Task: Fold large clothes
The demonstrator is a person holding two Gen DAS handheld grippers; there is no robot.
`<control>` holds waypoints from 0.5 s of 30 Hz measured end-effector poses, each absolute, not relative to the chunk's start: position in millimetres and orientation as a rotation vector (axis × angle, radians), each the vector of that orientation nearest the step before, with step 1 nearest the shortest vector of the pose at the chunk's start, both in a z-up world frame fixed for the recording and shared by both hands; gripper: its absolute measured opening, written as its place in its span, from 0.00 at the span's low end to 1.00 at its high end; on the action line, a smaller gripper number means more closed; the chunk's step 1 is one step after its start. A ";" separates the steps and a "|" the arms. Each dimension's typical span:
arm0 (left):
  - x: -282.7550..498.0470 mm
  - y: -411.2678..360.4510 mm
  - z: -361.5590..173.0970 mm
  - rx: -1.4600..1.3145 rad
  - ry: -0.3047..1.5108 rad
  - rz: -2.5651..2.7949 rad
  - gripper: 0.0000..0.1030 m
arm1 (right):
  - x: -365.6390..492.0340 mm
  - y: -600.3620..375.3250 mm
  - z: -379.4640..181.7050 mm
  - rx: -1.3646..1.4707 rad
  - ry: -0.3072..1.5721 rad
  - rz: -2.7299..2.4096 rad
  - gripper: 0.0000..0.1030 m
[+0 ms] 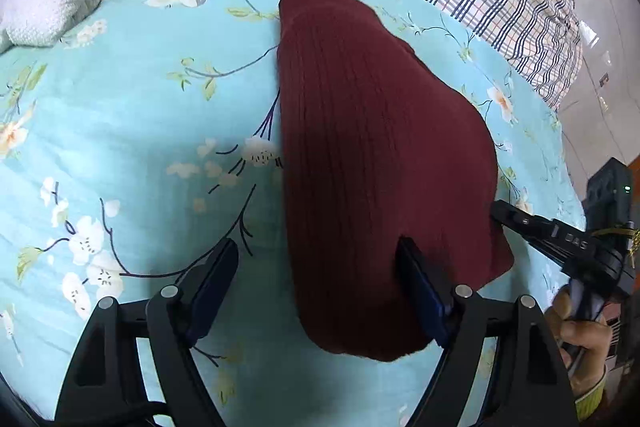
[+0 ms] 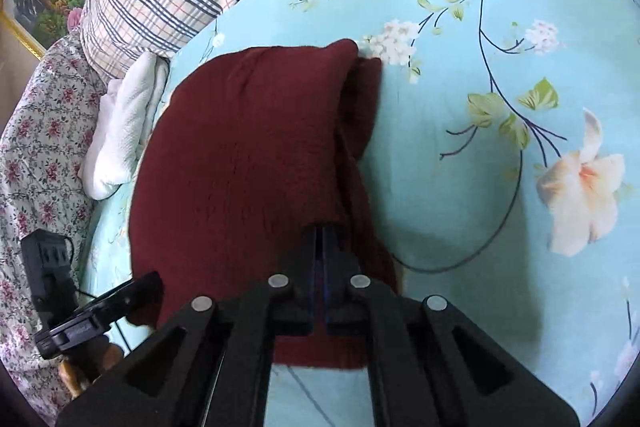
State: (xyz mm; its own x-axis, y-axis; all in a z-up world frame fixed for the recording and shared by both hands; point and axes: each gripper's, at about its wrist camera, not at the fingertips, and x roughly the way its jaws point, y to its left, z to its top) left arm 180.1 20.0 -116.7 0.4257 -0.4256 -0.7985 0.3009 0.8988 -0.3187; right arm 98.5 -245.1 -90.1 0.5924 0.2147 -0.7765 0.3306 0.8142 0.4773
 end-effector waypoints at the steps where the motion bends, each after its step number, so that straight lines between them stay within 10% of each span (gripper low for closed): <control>1: 178.4 18.0 -114.7 -0.122 1.033 -0.446 0.79 | 94.6 -245.1 -86.0 0.641 0.945 -0.072 0.03; 12: 147.4 17.6 -90.4 -0.034 0.999 -0.363 0.80 | 57.8 -231.9 -68.8 0.639 0.934 -0.077 0.07; 15: 132.2 13.3 -78.5 0.035 0.973 -0.314 0.81 | 47.8 -224.8 -63.2 0.609 0.930 -0.082 0.30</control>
